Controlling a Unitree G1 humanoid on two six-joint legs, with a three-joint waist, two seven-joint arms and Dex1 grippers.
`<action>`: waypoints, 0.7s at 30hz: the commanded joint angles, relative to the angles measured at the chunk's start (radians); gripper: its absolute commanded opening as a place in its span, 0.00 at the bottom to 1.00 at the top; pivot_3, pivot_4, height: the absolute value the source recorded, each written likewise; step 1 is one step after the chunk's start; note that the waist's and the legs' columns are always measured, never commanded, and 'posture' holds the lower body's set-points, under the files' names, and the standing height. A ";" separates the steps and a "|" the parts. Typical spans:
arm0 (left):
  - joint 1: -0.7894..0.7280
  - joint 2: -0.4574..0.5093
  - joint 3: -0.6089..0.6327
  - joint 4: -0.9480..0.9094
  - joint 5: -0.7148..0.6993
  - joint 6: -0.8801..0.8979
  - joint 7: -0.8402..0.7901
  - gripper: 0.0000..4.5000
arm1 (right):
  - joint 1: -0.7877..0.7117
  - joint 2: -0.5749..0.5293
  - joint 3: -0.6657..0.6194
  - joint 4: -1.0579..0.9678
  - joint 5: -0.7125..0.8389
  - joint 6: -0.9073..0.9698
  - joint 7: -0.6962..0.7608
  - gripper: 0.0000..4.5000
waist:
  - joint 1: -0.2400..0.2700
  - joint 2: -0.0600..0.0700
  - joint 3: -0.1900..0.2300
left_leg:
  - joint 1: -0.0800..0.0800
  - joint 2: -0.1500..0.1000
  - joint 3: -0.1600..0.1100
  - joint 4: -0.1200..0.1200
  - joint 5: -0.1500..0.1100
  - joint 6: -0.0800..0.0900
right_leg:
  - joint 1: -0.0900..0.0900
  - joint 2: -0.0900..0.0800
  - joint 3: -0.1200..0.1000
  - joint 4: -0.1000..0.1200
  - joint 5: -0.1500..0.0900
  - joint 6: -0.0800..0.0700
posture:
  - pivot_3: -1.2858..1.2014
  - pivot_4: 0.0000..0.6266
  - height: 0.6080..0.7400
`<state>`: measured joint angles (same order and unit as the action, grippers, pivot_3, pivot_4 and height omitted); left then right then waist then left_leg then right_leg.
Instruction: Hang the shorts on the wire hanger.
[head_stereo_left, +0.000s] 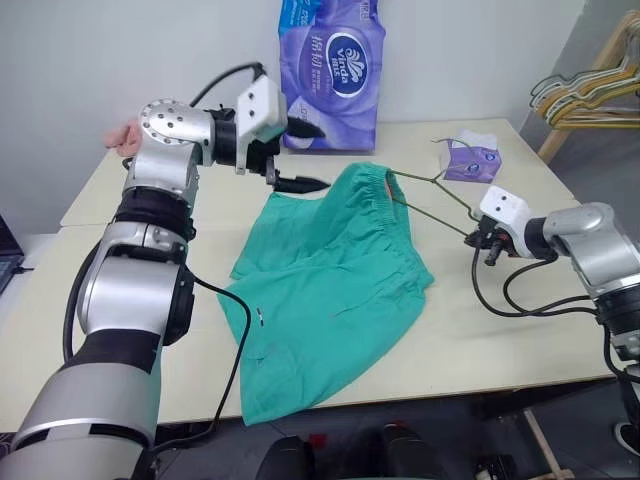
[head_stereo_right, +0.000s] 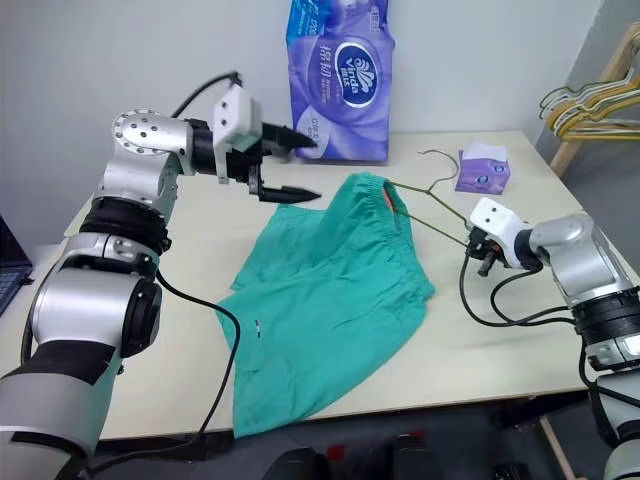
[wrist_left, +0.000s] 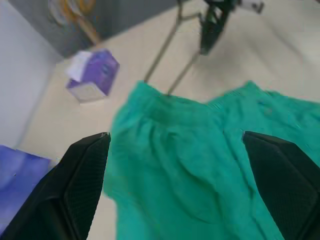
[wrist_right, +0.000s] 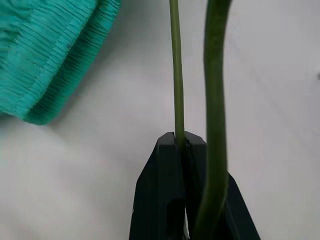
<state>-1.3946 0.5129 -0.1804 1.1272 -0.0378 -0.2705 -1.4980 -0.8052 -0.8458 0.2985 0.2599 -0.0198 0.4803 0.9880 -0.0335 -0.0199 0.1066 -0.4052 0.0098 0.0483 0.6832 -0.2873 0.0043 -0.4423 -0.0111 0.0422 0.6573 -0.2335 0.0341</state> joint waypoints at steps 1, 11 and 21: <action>-0.087 -0.007 -0.019 0.062 0.066 -0.064 0.008 1.00 | -0.049 -0.002 -0.030 -0.088 -0.030 -0.006 -0.016 0.00 | 0.000 0.000 0.000 | 0.000 0.000 0.000 0.000 0.000 0.000 | -0.001 0.000 0.000 0.001 0.000 0.000 | 0.50 0.01 1.00; -0.163 -0.097 -0.036 0.162 0.210 -0.169 0.224 1.00 | -0.036 -0.014 -0.023 -0.195 -0.133 -0.055 -0.027 0.00 | -0.003 0.000 0.000 | -0.001 0.001 0.002 0.013 -0.003 0.005 | 0.000 0.001 0.002 0.009 0.001 0.001 | 0.49 0.02 1.00; -0.140 -0.093 -0.141 0.197 0.399 -0.207 0.391 1.00 | -0.052 -0.005 -0.033 -0.238 -0.174 -0.065 -0.023 0.00 | -0.015 0.001 -0.001 | 0.000 0.000 0.002 0.014 -0.003 0.006 | 0.000 0.001 0.002 0.009 0.001 0.002 | 0.48 0.03 1.00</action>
<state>-1.5356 0.4060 -0.3131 1.3259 0.3410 -0.4697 -1.1185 -0.8285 -0.8458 0.2976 0.0645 -0.1834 0.4295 0.9742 -0.0483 -0.0190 0.1058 -0.4057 0.0102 0.0505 0.6971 -0.2907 0.0102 -0.4422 -0.0103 0.0447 0.6662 -0.2324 0.0357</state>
